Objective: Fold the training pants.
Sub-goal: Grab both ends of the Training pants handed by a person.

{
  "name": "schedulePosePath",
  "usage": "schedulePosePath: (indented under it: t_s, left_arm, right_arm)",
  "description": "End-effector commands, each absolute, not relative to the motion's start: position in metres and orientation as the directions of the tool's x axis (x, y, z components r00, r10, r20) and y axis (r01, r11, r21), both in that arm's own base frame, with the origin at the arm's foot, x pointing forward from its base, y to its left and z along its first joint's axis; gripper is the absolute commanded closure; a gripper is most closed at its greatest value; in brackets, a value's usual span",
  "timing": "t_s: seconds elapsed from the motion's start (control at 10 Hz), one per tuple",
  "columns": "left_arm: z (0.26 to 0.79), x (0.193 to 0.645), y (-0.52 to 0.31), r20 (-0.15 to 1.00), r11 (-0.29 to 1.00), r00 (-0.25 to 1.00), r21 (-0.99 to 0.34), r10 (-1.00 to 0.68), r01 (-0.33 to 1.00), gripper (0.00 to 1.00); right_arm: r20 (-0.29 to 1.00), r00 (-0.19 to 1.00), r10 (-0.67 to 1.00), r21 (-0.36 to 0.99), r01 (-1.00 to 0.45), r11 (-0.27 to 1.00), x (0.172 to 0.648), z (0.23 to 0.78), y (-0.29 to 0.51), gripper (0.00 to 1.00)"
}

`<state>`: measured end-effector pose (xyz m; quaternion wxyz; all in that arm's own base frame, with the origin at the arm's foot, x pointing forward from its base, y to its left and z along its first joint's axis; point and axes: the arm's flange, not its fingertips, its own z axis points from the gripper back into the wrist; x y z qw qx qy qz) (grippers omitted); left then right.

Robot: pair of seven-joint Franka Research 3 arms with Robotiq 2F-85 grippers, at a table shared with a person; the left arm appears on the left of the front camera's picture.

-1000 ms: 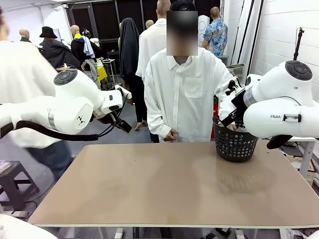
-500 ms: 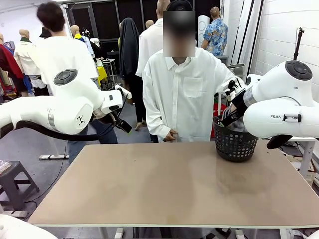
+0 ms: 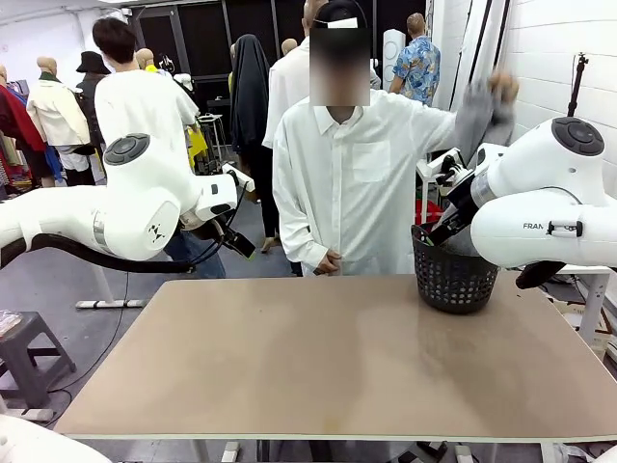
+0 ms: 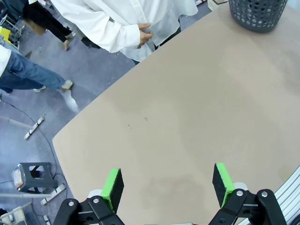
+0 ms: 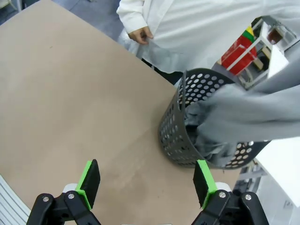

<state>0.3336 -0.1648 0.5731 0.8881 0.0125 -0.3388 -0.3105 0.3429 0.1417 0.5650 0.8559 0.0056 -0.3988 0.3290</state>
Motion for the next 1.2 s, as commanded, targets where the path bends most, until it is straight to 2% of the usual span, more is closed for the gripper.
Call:
schedulePosePath:
  t_s: [0.0, 1.1]
  left_arm:
    - [0.5729, 0.3357, -0.1652, 0.602, 0.808, 0.571, 0.235, -0.558, 0.541, 0.0]
    - [0.5729, 0.3357, -0.1652, 0.602, 0.808, 0.571, 0.235, -0.558, 0.541, 0.0]
  right_arm:
    - [0.688, 0.462, 0.559, -0.254, -0.568, 0.783, 0.3432, 0.565, 0.1421, 0.0]
    - [0.688, 0.462, 0.559, -0.254, -0.568, 0.783, 0.3432, 0.565, 0.1421, 0.0]
